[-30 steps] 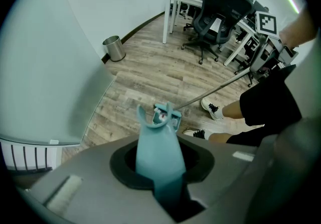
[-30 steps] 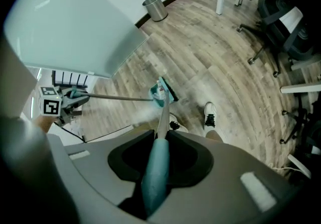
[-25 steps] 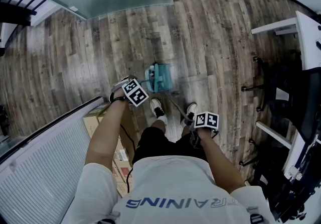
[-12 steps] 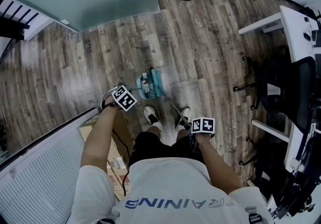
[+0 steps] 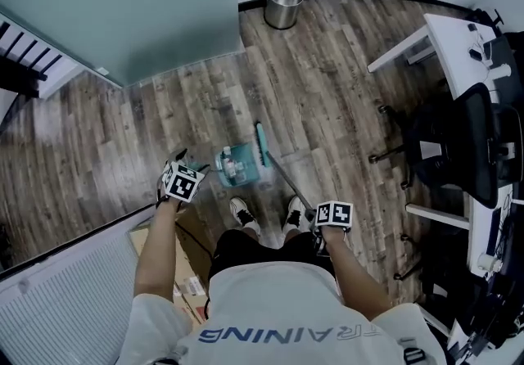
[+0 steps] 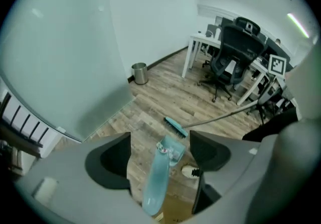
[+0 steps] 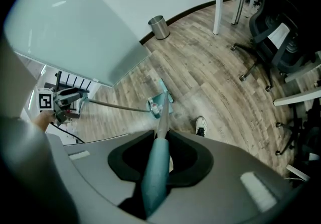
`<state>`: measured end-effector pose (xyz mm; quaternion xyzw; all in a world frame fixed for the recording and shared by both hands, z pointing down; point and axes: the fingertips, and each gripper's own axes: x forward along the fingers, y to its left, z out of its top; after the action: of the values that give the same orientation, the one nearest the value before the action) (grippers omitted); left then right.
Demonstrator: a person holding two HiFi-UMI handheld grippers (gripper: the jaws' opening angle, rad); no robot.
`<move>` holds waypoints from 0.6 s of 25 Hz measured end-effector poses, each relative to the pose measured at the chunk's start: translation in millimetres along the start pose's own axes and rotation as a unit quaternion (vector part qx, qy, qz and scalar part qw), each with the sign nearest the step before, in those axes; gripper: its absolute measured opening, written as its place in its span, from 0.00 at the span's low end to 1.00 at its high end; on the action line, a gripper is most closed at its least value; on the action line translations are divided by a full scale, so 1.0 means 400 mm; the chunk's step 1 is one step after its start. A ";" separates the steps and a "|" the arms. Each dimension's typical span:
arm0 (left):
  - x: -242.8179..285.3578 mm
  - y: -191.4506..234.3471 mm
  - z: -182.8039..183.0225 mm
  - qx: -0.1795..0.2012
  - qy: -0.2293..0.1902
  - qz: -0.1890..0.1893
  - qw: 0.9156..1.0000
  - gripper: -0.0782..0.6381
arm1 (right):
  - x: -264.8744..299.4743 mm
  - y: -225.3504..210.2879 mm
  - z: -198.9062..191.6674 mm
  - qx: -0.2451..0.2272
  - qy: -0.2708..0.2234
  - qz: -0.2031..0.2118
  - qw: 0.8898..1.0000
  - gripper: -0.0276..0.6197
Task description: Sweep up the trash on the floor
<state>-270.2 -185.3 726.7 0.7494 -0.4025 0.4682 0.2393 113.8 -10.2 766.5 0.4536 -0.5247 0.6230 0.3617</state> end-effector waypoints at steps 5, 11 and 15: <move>-0.128 -0.004 0.126 -0.055 -0.116 0.037 0.991 0.63 | -0.048 -0.020 0.039 -0.003 -0.028 0.003 1.000 0.21; -0.379 -0.055 0.350 -0.122 -0.298 0.052 0.945 0.52 | -0.109 -0.028 0.088 -0.020 -0.059 -0.007 0.998 0.21; -0.561 -0.107 0.480 -0.125 -0.402 0.060 0.905 0.37 | -0.153 -0.024 0.145 -0.045 -0.087 -0.016 0.995 0.21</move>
<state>-190.3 -217.5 441.0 0.8122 -0.5643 0.0861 0.1203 153.7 -63.8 714.0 0.4974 -0.5744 0.5514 0.3446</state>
